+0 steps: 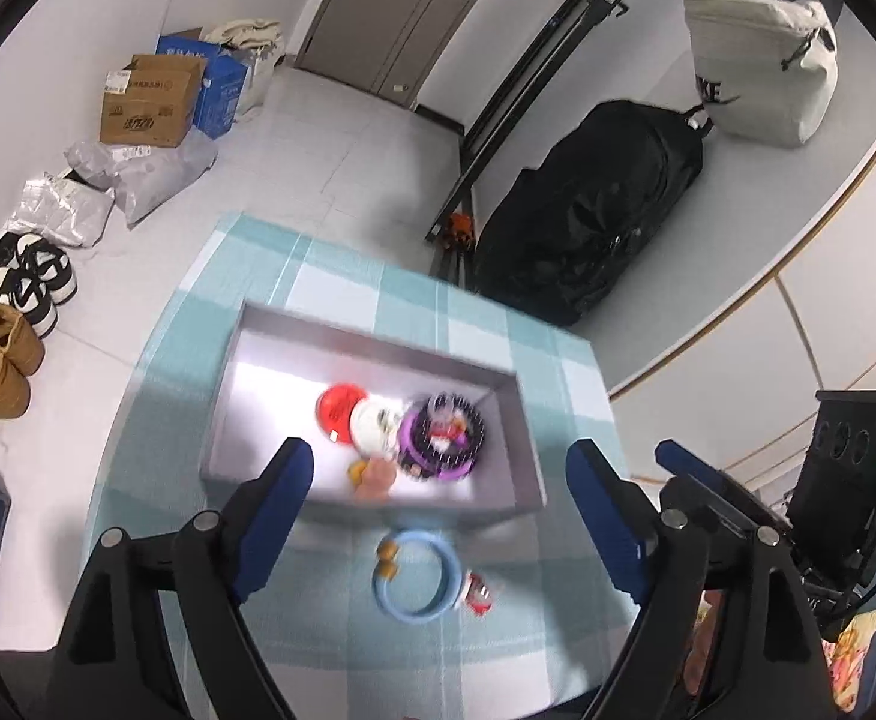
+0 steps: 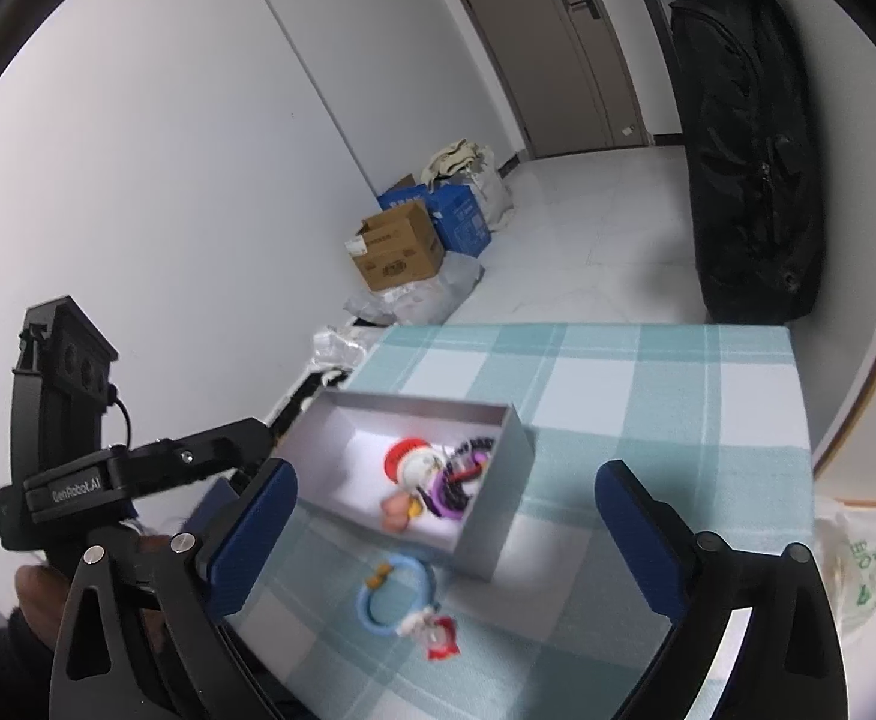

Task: Organize jewelry
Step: 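Withdraw both tools from the box, then grasp the red-and-white figure with right tool while left tool grasps the blue ring bracelet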

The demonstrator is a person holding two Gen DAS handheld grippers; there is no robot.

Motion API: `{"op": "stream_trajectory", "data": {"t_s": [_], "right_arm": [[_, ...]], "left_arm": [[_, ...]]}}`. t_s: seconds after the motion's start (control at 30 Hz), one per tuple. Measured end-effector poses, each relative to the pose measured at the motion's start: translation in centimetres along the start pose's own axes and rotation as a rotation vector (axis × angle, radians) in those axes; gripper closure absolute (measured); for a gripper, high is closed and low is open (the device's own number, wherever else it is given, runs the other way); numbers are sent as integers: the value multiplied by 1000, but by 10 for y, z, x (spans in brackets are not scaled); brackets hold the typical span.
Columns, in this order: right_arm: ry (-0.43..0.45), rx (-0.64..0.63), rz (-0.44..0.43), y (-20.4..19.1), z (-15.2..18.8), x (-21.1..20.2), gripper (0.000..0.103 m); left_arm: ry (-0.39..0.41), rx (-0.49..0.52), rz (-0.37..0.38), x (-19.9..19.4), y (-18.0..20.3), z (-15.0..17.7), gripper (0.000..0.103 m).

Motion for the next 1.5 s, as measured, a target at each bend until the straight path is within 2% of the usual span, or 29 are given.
{"op": "stream_trajectory", "data": {"t_s": [0.2,0.37,0.57,0.8,1.0,1.13,1.23,1.4,1.47,1.5], "right_arm": [[-86,-93,-4,-12,26,6,2],[-187,-146,3,-15,56,18,2],[-268,-191,3,-15,86,28,2],[-296,-212,7,-15,97,34,6],[-328,-250,21,-23,100,50,25],[-350,-259,13,-27,101,63,44],[-356,-275,22,-30,102,69,48],[-362,-300,-1,-38,102,74,62],[-366,-307,-20,-43,102,75,73],[-369,-318,-20,-46,103,75,75]], "left_arm": [[-36,12,-32,-2,-9,19,19],[-54,37,-107,-1,-19,35,19],[-60,68,-187,0,-28,45,19],[-79,45,-216,3,-38,48,19],[-84,53,-236,3,-41,49,19],[-92,35,-218,5,-42,48,19],[-93,35,-227,6,-43,48,19],[-102,39,-214,7,-41,49,19],[-95,51,-210,5,-39,49,19],[-92,60,-212,4,-38,49,19]]}}
Point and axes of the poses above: each gripper's, at about its wrist camera, not at the fingertips, and x roughly the way its jaws point, y to its right, z to its underside, the point moved 8 cm from there along x, roughly the way its jaws point, and after that the axes turned 8 degrees about -x, right-handed, at the moved point
